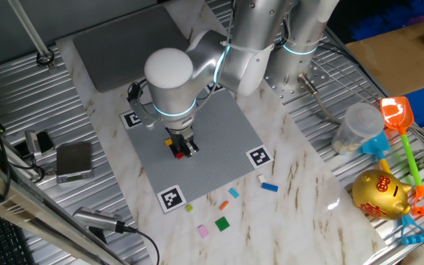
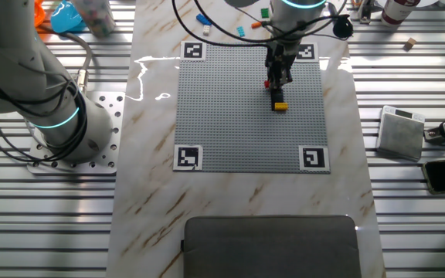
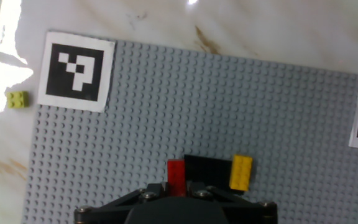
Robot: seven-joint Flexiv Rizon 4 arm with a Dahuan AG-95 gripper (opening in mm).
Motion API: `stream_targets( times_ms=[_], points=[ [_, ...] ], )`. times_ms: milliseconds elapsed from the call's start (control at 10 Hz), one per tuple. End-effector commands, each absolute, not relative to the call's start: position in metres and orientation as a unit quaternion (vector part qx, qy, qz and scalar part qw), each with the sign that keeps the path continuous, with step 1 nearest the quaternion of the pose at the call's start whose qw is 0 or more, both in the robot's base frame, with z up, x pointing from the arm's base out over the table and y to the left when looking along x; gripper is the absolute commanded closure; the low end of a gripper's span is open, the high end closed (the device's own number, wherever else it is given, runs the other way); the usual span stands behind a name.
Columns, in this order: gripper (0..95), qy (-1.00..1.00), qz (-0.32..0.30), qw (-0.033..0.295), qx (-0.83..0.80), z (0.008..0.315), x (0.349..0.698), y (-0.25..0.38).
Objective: Build with small Lego blocks
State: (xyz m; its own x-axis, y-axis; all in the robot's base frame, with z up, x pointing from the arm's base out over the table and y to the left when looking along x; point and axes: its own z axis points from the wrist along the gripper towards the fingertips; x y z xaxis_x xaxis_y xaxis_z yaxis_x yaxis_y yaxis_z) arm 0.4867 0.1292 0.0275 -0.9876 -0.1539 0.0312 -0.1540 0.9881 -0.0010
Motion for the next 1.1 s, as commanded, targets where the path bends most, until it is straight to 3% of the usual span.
stream_targets(
  times_ms=[100, 800, 1100],
  points=[
    [95.0, -0.996, 0.004, 0.017, 0.086, 0.028, 0.487, 0.130],
    [95.0, -0.998, 0.025, 0.015, 0.059, 0.029, 0.492, 0.146],
    [95.0, -1.000, 0.007, 0.011, 0.017, 0.034, 0.495, 0.130]
  ],
)
